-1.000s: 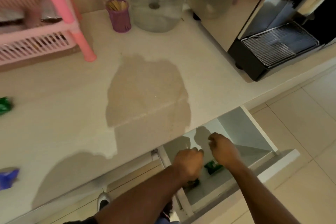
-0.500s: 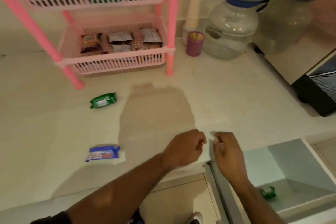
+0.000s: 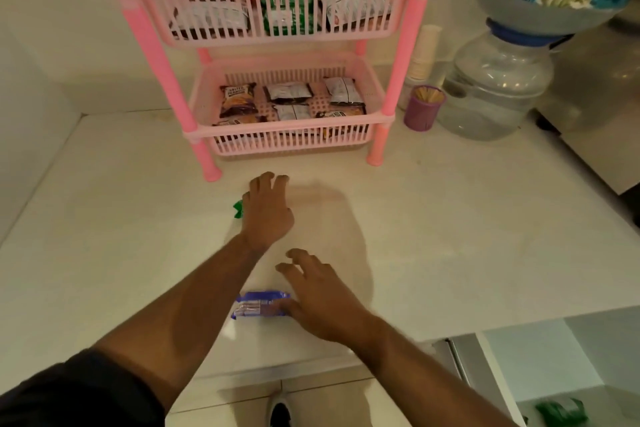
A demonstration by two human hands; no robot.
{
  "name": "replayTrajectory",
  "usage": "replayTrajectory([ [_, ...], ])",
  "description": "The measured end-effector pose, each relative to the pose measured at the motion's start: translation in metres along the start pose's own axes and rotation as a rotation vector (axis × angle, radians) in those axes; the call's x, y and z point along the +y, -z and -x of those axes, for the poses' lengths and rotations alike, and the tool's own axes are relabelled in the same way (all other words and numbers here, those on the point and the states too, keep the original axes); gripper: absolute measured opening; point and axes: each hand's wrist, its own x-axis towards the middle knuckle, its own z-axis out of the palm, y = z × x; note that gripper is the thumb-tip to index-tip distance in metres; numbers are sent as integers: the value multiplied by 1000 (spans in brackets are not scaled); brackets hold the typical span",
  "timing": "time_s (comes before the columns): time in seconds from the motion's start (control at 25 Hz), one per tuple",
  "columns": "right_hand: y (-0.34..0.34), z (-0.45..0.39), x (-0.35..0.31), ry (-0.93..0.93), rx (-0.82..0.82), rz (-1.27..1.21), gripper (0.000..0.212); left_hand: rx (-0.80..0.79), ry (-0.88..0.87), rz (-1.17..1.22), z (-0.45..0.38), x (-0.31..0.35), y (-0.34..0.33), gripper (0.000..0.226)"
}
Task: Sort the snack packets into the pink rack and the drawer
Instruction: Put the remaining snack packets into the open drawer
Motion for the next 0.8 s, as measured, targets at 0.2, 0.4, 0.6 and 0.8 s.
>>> replayTrajectory([
  [0.2,-18,-23,-27,89,-76,124,72,-154,79,-154,-17,-34,-1,68],
  [0.4,-21,-22,-25,185,-90,164,54,-305,84,-189,-26,-40,-4,59],
  [0.6,-13,-10,-6,218,-62,180,43,-268,-25,-183,-24,-19,-14,61],
  [0.8,16,26,49,56,-19,202,42,-287,-179,54,-6,55,-39,52],
])
